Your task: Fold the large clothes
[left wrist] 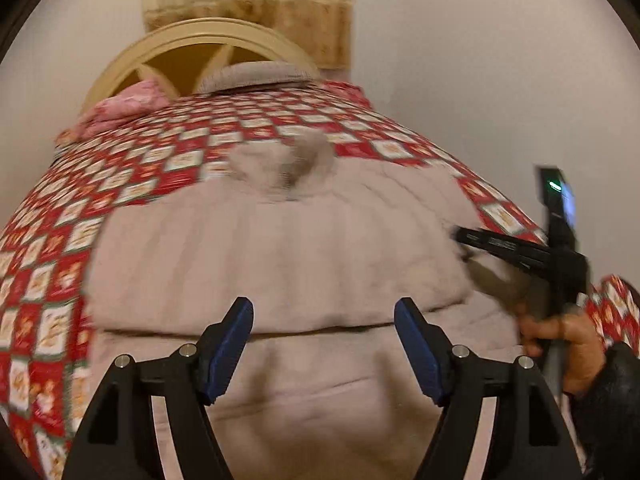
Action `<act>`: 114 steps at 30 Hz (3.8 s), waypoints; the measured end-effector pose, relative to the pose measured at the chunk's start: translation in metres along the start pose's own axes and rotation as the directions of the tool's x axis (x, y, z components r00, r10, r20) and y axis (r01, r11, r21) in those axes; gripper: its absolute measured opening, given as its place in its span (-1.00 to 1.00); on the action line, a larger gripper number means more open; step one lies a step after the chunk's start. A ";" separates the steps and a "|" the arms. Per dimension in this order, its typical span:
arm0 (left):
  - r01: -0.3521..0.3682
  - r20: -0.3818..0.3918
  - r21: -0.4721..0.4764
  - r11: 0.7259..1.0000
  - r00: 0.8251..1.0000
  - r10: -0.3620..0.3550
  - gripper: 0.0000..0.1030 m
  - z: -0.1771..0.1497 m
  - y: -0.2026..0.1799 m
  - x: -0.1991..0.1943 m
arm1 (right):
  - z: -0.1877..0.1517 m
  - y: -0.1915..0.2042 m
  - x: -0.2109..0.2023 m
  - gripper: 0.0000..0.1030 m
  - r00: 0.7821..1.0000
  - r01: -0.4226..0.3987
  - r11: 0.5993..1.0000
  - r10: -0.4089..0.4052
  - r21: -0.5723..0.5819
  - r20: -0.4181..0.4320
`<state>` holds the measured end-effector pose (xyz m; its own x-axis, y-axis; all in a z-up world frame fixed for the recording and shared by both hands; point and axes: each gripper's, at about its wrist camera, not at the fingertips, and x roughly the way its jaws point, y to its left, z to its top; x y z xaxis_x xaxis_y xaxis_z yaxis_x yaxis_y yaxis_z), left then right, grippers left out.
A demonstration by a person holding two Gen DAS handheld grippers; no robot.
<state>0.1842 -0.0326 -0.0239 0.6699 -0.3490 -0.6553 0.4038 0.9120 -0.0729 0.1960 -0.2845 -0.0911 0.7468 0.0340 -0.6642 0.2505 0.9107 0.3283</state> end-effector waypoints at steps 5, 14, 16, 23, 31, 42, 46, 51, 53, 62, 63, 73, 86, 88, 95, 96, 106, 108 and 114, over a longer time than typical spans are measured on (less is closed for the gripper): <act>-0.071 0.000 -0.200 0.977 0.997 0.073 0.43 -0.001 0.066 0.001 | -0.006 0.042 -0.044 0.60 0.993 -0.099 0.992 0.103 -0.076 0.051; -0.124 -0.004 -0.301 0.945 0.992 0.129 0.43 0.016 0.111 -0.003 | -0.028 0.108 0.000 -0.67 0.991 0.040 0.946 -0.077 -0.320 -0.106; -0.144 0.002 -0.283 0.948 0.989 0.151 0.43 0.023 0.113 -0.002 | -0.024 0.106 -0.009 -0.78 0.993 0.069 0.943 -0.096 -0.326 -0.067; -0.300 -0.030 -0.280 0.912 0.952 0.304 0.43 0.042 0.128 0.030 | -0.021 0.073 -0.004 -0.77 0.968 0.216 0.922 -0.246 -0.321 -0.056; -0.350 -0.123 -0.328 0.878 0.937 0.327 0.47 -0.014 0.143 0.089 | -0.021 0.063 -0.012 -0.66 0.974 0.184 0.946 -0.212 -0.268 -0.077; -0.200 0.151 -0.444 0.873 0.944 0.293 0.48 -0.015 0.150 0.039 | 0.097 0.142 -0.021 0.76 0.996 0.027 0.984 -0.012 -0.177 0.084; -0.169 0.190 -0.467 0.868 0.939 0.286 0.48 -0.016 0.158 0.034 | 0.133 0.194 0.056 0.74 0.995 0.100 0.965 -0.101 -0.243 0.007; -0.141 0.155 -0.512 0.848 0.955 0.252 0.48 -0.020 0.170 0.044 | 0.155 0.224 0.142 0.72 0.960 0.237 0.916 -0.271 -0.324 -0.065; -0.142 0.130 -0.520 0.842 0.961 0.242 0.48 -0.022 0.173 0.049 | 0.156 0.223 0.170 0.70 0.934 0.291 0.891 -0.343 -0.348 -0.097; -0.131 0.106 -0.531 0.837 0.970 0.218 0.48 -0.024 0.175 0.056 | 0.147 0.176 0.159 -0.79 0.898 0.300 0.897 -0.380 -0.325 -0.222; -0.128 0.107 -0.532 0.837 0.970 0.217 0.48 -0.024 0.175 0.056 | 0.144 0.167 0.146 -0.80 0.909 0.283 0.916 -0.351 -0.284 -0.225; -0.090 0.114 -0.507 0.857 0.979 0.170 0.48 -0.021 0.173 0.055 | 0.072 0.116 0.124 -0.80 0.967 0.224 0.968 -0.235 -0.111 -0.100; 0.060 0.123 -0.274 0.960 0.992 -0.027 0.73 0.155 0.119 0.089 | 0.068 0.104 0.117 -0.77 0.989 0.143 0.989 -0.144 -0.045 -0.027; 0.063 0.020 -0.246 0.967 0.998 -0.060 0.73 0.176 0.109 0.135 | 0.067 0.103 0.117 -0.77 0.991 0.134 0.990 -0.135 -0.039 -0.025; -0.150 -0.202 -0.339 0.929 0.976 0.083 -0.74 0.140 0.128 0.205 | 0.067 0.097 0.117 -0.77 0.995 0.095 0.995 -0.095 -0.009 -0.021; -0.145 -0.211 -0.369 0.918 0.975 0.069 -0.78 0.132 0.134 0.203 | 0.067 0.096 0.117 -0.77 0.996 0.089 0.996 -0.089 -0.004 -0.020; -0.106 -0.077 -0.578 0.809 0.994 0.075 -0.82 0.050 0.166 0.191 | 0.068 0.093 0.117 -0.72 0.997 0.067 0.998 -0.067 0.015 -0.024; -0.095 -0.060 -0.578 0.811 0.995 0.074 -0.82 0.048 0.166 0.191 | 0.068 0.094 0.117 -0.68 0.997 0.070 0.998 -0.070 0.007 -0.025; -0.042 -0.009 -0.600 0.799 0.999 0.045 -0.82 0.044 0.171 0.188 | 0.070 0.093 0.103 -0.29 0.999 0.049 0.998 -0.049 0.042 -0.009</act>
<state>0.4065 0.0480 -0.1260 0.6814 -0.3055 -0.6651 -0.0795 0.8724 -0.4822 0.3393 -0.2253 -0.0820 0.7283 -0.0067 -0.6852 0.3123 0.8933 0.3232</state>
